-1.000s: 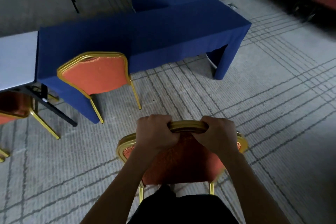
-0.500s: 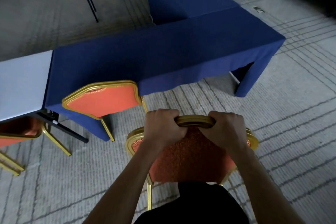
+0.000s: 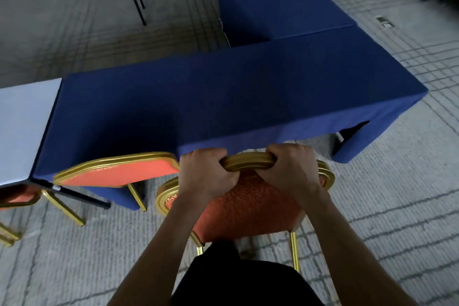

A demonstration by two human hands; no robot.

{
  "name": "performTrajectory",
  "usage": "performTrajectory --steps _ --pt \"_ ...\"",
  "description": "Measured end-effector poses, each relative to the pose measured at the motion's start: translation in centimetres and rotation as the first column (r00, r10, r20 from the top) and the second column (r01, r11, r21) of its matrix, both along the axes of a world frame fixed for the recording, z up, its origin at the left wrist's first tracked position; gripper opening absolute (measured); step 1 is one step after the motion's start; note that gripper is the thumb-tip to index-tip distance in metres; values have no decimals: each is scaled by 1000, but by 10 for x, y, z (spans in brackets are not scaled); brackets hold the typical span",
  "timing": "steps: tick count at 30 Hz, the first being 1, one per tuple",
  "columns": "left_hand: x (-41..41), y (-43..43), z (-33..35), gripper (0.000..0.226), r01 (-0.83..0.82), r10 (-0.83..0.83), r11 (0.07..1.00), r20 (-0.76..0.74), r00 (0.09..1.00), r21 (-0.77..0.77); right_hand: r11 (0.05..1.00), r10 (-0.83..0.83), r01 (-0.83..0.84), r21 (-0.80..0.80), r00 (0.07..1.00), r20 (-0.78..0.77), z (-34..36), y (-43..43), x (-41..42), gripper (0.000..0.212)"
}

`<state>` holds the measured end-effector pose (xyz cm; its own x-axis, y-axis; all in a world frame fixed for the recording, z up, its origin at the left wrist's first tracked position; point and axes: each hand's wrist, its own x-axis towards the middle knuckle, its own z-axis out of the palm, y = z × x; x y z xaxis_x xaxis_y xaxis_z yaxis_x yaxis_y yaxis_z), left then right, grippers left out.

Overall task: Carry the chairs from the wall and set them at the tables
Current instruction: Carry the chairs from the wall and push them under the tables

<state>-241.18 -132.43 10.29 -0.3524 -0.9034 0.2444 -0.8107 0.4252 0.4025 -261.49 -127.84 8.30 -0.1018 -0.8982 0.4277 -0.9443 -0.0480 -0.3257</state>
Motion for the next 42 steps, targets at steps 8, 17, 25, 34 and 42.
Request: performTrajectory --steps 8,17,25,34,42 --pt "-18 -132 -36 45 -80 79 997 -55 995 -17 992 124 -124 1 991 -50 -21 -147 -25 42" --pt "-54 -280 -38 44 -16 16 1000 -3 1000 7 993 82 -82 89 997 7 -31 -292 -58 40" --pt "-58 -302 -57 37 -66 66 998 -1 998 1 983 137 -143 117 989 57 -54 -325 -64 38" --pt "-60 -293 -62 33 -129 132 989 42 990 -67 956 210 -220 193 975 70 -53 -321 -63 25" --pt "-56 -256 -71 30 -180 184 976 20 983 -120 966 239 -232 113 969 -54 -63 -290 -60 32"
